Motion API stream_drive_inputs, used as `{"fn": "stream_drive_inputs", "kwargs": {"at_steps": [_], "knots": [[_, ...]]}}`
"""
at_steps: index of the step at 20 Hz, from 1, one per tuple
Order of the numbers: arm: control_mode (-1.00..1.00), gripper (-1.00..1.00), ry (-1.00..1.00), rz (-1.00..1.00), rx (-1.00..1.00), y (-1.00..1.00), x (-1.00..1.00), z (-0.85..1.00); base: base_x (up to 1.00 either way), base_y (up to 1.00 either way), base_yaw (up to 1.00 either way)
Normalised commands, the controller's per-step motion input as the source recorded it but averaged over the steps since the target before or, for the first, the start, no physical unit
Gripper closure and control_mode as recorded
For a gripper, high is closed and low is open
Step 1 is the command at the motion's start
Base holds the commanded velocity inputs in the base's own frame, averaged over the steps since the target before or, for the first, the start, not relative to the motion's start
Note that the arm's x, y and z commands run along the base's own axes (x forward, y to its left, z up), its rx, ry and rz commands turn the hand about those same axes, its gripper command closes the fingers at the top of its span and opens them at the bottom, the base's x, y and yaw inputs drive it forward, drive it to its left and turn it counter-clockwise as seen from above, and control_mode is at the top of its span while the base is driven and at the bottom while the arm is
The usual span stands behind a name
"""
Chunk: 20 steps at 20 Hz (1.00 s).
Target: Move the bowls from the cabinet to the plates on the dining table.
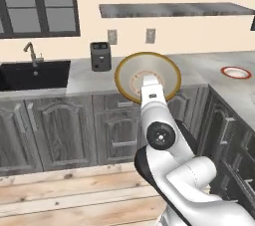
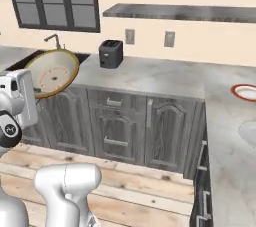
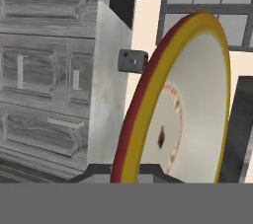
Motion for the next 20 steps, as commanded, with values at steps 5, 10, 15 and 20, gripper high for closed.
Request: {"fn": "stream_drive_inputs", "kwargs": {"at_steps": [5,10,15,20], "knots": [[1.0,1.0,0.0,0.0,0.0,0.0,0.0,0.0,0.39,0.28,-0.6],[1.0,1.0,0.0,0.0,0.0,0.0,0.0,0.0,0.54,0.39,-0.55],[1.0,1.0,0.0,0.0,0.0,0.0,0.0,0.0,0.51,0.47,-0.57],[1.0,1.0,0.0,0.0,0.0,0.0,0.0,0.0,0.32,0.51,-0.58]]}}
